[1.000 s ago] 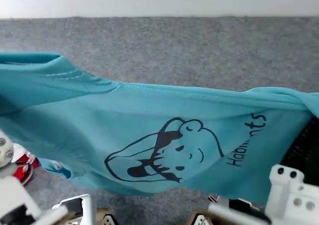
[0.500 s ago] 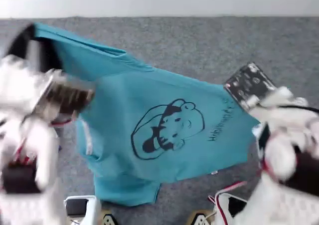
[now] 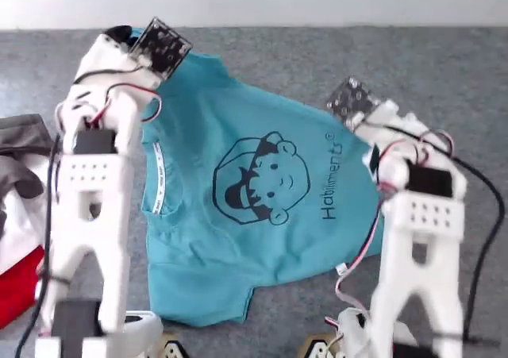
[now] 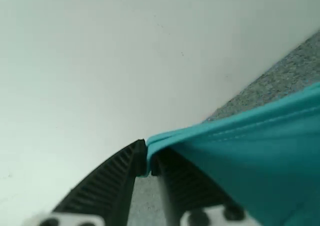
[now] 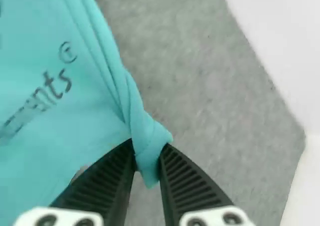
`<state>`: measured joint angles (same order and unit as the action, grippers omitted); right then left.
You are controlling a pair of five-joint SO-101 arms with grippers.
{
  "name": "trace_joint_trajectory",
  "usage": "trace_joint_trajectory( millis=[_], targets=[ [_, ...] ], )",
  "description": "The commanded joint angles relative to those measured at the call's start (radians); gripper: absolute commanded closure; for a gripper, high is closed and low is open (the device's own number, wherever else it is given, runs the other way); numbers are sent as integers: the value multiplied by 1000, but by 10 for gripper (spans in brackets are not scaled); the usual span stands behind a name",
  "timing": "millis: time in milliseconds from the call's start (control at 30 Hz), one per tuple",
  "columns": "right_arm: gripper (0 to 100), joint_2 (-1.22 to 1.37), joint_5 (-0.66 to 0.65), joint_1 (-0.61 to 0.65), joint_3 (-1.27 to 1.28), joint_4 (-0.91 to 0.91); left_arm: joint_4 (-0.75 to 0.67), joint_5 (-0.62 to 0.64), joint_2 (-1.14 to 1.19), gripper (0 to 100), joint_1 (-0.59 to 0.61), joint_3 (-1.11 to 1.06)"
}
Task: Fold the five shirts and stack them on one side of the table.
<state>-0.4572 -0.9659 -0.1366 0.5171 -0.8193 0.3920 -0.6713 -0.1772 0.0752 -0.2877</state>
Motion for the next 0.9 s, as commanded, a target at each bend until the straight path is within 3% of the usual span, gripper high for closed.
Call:
trace_joint_trajectory(
  millis=[0,433,633,867],
  targets=[
    [988,174,21,2,-138,145,-37,-3,135,987,-2,200],
    [989,868,100,21,-931,150,14,-8,677,987,-2,895],
    [989,1053,100,48,-1194,-84,267,-8,766,987,-14,1087],
    [989,1147,100,53,-1366,-504,764,-8,769,987,-17,1253]
  ],
)
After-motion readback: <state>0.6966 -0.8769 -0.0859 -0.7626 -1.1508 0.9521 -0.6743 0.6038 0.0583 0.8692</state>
